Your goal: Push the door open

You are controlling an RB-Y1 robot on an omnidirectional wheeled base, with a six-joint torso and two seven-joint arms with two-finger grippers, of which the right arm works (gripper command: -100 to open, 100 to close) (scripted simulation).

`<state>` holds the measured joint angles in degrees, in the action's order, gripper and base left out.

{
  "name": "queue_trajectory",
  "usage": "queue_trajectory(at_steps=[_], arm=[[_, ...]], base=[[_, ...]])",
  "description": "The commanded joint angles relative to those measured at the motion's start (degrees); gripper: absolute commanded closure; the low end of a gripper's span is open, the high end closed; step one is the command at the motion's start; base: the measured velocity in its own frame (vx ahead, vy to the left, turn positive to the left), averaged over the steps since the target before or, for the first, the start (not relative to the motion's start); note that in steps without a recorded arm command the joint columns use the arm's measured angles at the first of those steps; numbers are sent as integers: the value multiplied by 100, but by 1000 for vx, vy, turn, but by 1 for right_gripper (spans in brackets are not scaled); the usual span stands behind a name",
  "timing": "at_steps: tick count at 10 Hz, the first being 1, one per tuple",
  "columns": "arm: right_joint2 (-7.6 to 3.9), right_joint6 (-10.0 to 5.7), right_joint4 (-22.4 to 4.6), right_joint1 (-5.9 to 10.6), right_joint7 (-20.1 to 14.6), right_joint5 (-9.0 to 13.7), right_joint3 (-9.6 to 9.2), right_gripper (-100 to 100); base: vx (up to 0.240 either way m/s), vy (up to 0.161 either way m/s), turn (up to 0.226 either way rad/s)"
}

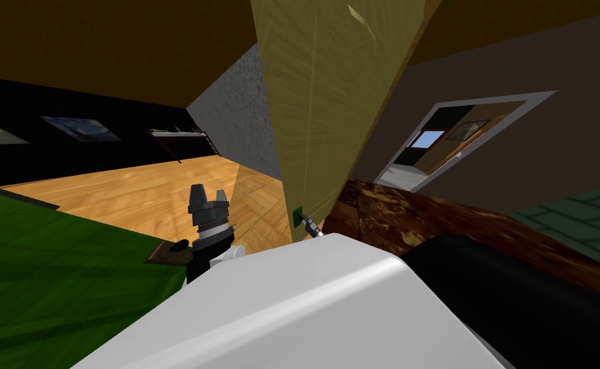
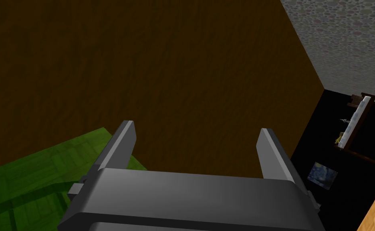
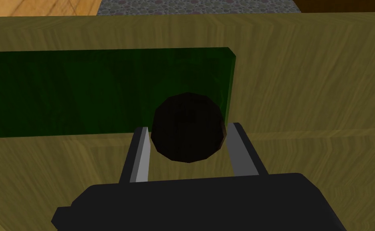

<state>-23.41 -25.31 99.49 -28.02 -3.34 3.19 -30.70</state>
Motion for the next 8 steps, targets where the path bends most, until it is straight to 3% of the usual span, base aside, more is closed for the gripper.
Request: queue_trajectory(at_steps=[1, 5, 6, 7, 8], arm=[[146, 17, -61, 47, 92, -18, 30, 100], [668, 148, -265, 122, 402, -109, -12, 100], [744, 167, -294, 133, 447, -122, -18, 100], [638, 134, -138, -3, 427, -120, -72, -100], [638, 134, -138, -3, 427, -120, -72, -100]], base=[[191, 38, -136], [199, 65, -224], [179, 27, -197], [-42, -1, -85], [-170, -6, -12]])
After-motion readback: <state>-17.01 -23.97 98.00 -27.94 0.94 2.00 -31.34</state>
